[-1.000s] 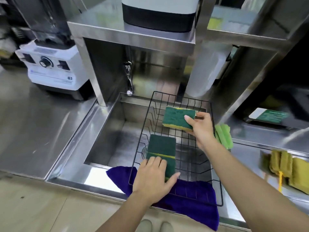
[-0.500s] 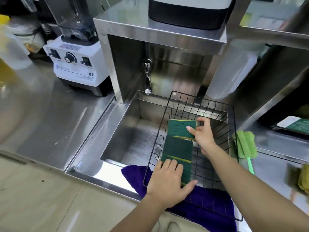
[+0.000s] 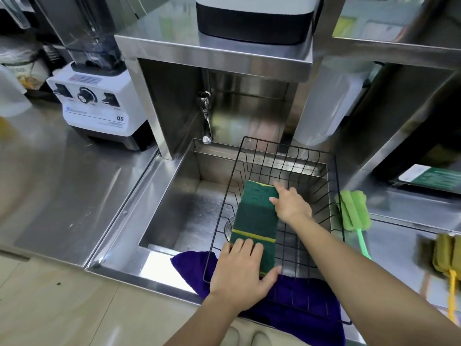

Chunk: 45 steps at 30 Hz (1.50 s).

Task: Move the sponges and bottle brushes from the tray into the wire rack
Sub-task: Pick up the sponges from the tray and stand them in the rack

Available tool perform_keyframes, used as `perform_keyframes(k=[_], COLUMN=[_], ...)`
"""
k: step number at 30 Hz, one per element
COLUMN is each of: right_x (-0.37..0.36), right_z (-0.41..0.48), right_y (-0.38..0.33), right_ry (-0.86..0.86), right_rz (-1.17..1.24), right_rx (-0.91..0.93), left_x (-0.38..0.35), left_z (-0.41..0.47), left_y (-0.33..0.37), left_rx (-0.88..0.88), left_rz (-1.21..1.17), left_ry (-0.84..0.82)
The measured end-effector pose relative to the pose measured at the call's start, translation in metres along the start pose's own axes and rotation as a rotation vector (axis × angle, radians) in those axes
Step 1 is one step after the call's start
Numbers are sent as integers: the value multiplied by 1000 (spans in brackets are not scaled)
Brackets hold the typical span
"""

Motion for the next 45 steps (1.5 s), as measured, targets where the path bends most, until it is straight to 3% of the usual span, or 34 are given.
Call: perform_keyframes(k=[8, 13, 18, 23, 31, 40, 45], right_x=[21, 67, 96, 103, 59, 56, 62], right_z=[-17, -20, -32, -51, -88, -82, -83], right_y=[14, 68, 141, 229, 349, 366, 361], right_ry=[106, 264, 443, 677, 516, 365, 476], right_rz=[249, 448, 388, 206, 167, 191, 317], right_rx=[23, -46, -202, -463, -843, -885, -908], left_x=[-3, -7, -26, -43, -45, -44, -44], left_z=[0, 19, 34, 35, 36, 36, 35], left_y=[-2, 42, 92, 104, 106, 106, 106], left_rx=[-9, -168, -354, -410, -404, -383, -376], left_rz=[45, 8, 0, 11, 2, -7, -30], left_ry=[-171, -203, -319, -400, -341, -310, -312])
Point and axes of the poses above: each hand's wrist, its own z-axis towards the middle knuckle, its own x-axis out of the back of the hand, y = z × x, the point moved 4 cm from there along z, towards the middle knuckle, and after that the axes turned 10 degrees about -x, right-handed, at the moved point
